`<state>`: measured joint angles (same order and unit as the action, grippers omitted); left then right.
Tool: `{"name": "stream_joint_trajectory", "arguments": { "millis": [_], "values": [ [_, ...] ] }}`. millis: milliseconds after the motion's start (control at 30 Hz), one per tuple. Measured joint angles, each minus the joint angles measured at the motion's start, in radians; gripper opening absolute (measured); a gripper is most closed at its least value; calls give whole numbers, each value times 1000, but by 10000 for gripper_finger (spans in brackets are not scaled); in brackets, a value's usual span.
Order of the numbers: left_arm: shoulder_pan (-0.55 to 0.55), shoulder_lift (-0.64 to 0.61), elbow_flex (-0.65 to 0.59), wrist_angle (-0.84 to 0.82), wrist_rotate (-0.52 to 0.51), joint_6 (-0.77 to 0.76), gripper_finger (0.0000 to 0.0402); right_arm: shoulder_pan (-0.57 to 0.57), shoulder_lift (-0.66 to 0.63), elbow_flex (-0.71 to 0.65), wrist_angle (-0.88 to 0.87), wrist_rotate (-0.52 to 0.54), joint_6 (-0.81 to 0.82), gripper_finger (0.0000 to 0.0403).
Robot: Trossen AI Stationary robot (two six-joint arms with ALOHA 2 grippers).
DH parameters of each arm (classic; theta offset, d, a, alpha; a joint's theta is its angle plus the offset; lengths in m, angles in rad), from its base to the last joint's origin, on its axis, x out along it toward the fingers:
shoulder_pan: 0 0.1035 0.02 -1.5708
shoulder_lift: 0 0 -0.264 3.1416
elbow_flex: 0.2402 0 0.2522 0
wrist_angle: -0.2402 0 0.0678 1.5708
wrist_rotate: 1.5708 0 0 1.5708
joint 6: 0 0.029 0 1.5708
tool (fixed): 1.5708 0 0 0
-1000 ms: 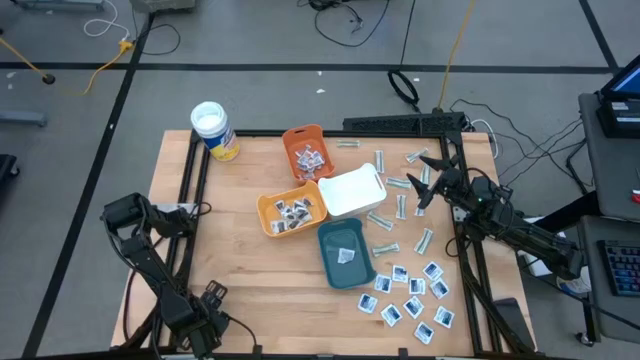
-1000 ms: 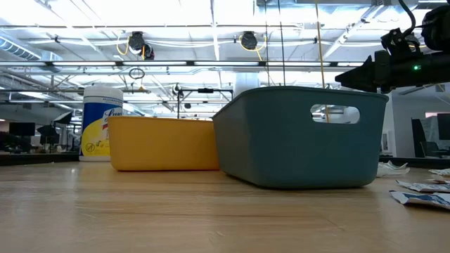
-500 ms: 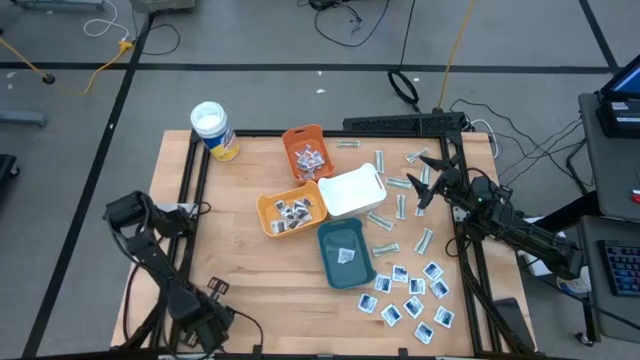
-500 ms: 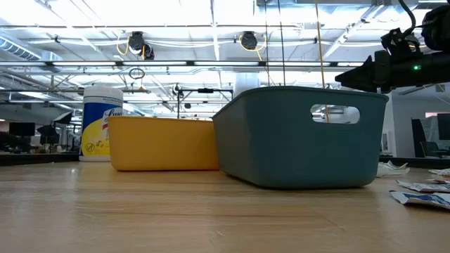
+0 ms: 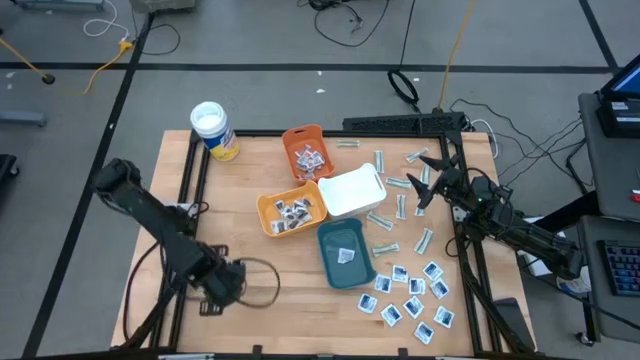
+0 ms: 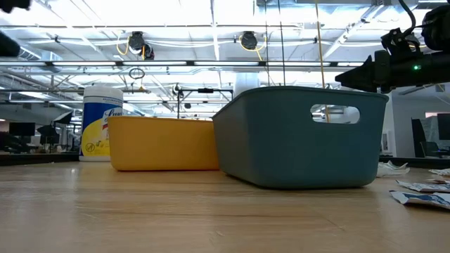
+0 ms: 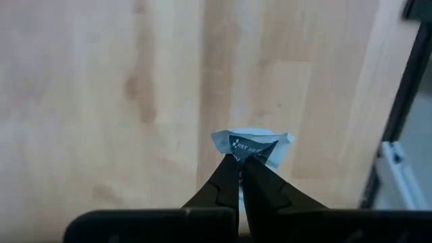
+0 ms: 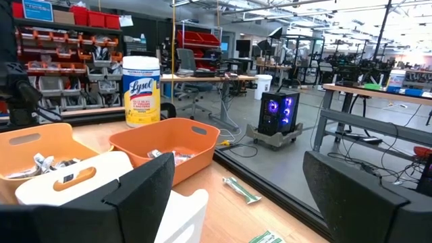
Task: Pick & Place First Aid Supplies
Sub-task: Put the black towelette pack into the yellow bin
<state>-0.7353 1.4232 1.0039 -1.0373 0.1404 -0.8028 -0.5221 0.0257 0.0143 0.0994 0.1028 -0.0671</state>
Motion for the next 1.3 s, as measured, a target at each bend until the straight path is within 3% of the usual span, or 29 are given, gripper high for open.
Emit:
{"name": "stream_joint_trajectory", "arguments": {
  "millis": [300, 667, 967, 1300],
  "values": [
    [126, -160, 1, -91, -68, -203, 3, 0, 0, 0, 0, 0, 0, 322],
    [578, -166, 2, -120, -62, 71, 2, 0, 0, 0, 0, 0, 0, 322],
    [843, -13, 133, -154, -14, 307, 2, 0, 0, 0, 0, 0, 0, 322],
    [947, 235, 380, -167, -10, 438, 2, 0, 0, 0, 0, 0, 0, 322]
  ]
}}
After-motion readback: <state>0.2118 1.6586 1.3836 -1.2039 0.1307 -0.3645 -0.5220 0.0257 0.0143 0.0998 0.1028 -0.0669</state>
